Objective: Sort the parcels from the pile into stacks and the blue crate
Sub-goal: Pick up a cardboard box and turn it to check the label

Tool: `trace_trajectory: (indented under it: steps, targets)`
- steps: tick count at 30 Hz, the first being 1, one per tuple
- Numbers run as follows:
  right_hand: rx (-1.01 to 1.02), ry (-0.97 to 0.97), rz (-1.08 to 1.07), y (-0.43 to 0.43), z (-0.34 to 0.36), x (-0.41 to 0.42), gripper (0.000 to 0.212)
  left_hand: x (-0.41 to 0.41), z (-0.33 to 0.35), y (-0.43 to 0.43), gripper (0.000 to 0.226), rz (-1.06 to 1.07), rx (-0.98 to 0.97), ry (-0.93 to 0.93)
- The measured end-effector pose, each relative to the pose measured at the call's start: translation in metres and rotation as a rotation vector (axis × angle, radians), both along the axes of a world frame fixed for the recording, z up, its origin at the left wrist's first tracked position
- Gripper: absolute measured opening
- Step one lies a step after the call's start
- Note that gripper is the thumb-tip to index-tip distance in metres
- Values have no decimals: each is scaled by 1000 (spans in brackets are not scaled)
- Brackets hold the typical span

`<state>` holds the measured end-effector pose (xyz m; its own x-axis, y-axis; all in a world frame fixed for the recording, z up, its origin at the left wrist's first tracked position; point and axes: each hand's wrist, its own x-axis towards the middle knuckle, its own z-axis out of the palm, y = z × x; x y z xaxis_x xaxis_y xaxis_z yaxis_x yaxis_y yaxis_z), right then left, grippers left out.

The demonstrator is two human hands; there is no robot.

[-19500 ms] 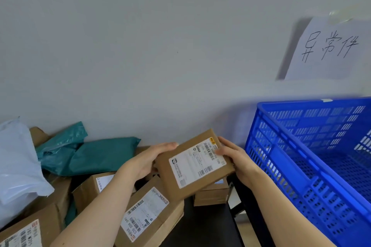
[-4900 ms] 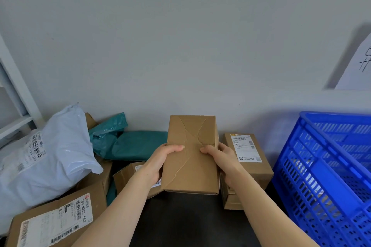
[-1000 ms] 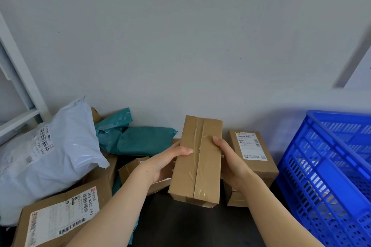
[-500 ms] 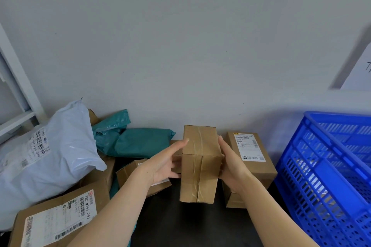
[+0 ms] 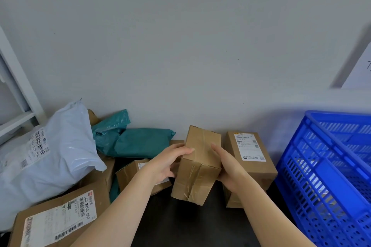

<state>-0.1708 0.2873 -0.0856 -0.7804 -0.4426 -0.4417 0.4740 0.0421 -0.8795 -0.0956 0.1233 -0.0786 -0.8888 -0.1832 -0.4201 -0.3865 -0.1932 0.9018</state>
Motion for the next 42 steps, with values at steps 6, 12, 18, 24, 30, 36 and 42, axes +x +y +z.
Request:
trace_trajectory:
  steps: [6,12,18,24,30,36,42]
  targets:
    - [36,-6,-62,2,4,-1,55,1,-2,-1,65,-22,20,-3]
    - [-27,-56,-130,5,7,0,56,4,-1,2,98,33,135,-8]
    - [92,-23,-113,3,7,-3,53,3,-2,3,99,162,264,-96]
    - [125,30,-66,3,11,3,44,10,5,6,42,206,144,-110]
    - [134,103,-68,5,10,13,35,16,8,8,19,192,108,-70]
    - [45,181,-68,2,13,21,24,16,5,4,47,157,50,-9]
    - [72,352,-113,4,21,26,29,21,-1,6,72,187,130,6]
